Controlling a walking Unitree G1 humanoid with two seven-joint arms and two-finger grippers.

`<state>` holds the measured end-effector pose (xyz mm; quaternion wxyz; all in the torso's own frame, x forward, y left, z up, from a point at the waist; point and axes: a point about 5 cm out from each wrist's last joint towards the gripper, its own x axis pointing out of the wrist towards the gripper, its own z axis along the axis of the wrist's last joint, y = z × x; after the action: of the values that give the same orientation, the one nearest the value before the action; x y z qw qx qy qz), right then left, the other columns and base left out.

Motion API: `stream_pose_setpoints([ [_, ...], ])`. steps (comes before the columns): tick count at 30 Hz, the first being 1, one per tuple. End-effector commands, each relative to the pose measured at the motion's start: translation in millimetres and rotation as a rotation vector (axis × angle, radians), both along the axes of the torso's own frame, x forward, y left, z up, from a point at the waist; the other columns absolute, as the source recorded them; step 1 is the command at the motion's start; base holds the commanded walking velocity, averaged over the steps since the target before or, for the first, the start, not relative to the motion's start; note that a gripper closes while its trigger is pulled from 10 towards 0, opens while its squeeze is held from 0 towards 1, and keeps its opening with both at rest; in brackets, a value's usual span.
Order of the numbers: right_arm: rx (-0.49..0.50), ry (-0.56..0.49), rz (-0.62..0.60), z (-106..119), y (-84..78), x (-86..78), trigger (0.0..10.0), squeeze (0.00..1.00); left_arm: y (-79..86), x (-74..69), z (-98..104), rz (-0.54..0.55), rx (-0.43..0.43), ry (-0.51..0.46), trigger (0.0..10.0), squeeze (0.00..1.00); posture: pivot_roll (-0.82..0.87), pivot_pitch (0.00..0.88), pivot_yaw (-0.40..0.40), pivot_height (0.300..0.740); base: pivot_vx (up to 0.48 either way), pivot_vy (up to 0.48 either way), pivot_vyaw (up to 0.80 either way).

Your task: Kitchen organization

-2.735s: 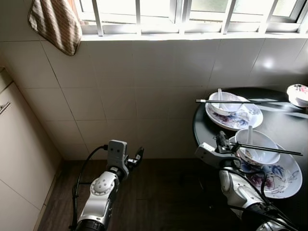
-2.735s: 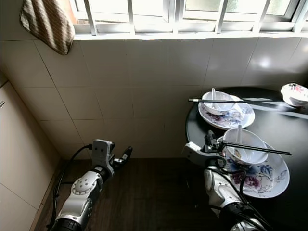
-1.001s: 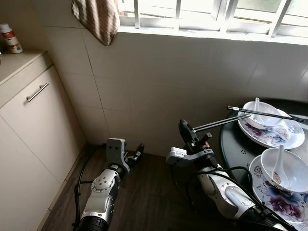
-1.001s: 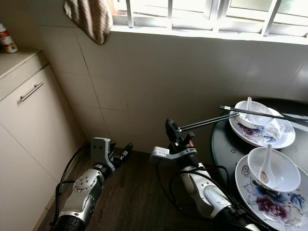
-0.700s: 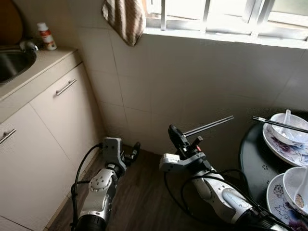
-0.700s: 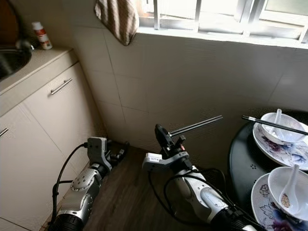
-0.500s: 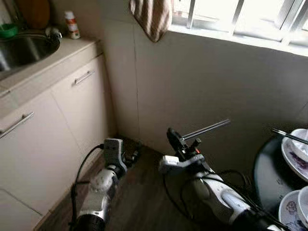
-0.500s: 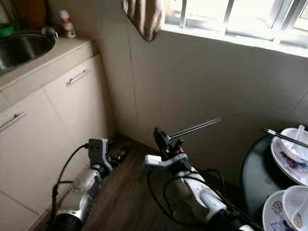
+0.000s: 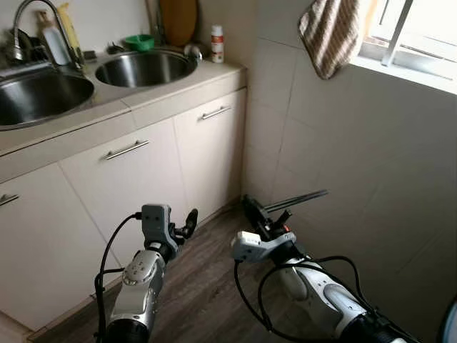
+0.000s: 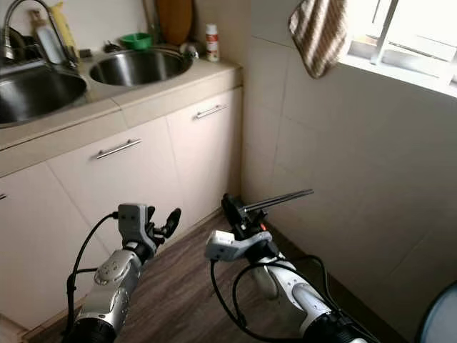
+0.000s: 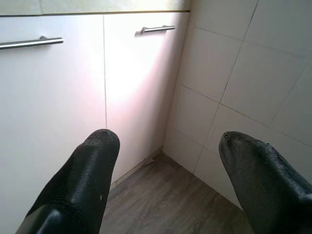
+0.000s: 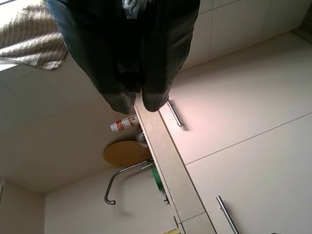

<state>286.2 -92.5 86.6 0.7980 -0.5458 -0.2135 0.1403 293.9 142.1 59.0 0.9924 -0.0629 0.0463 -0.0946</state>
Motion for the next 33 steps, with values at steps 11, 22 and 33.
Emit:
stream_pose_setpoints([
  [11,0.291,-0.018,-0.111,37.8,-15.0,21.6,10.0,0.0,8.5,3.6,54.3,0.114,0.108,-0.286,10.0,0.0,0.03,0.0,-0.006,0.74,0.206,0.0,0.44],
  [22,0.617,-0.019,-0.081,78.9,-12.1,35.7,10.0,0.0,5.1,7.8,82.2,0.119,0.159,-0.412,10.0,0.0,0.04,0.0,-0.002,0.74,0.337,0.0,0.0],
  [33,0.687,-0.275,0.109,162.7,-3.8,28.7,10.0,0.0,1.2,10.3,101.5,0.109,0.164,-0.487,10.0,0.0,0.04,0.0,0.002,0.74,0.345,0.0,0.29],
])
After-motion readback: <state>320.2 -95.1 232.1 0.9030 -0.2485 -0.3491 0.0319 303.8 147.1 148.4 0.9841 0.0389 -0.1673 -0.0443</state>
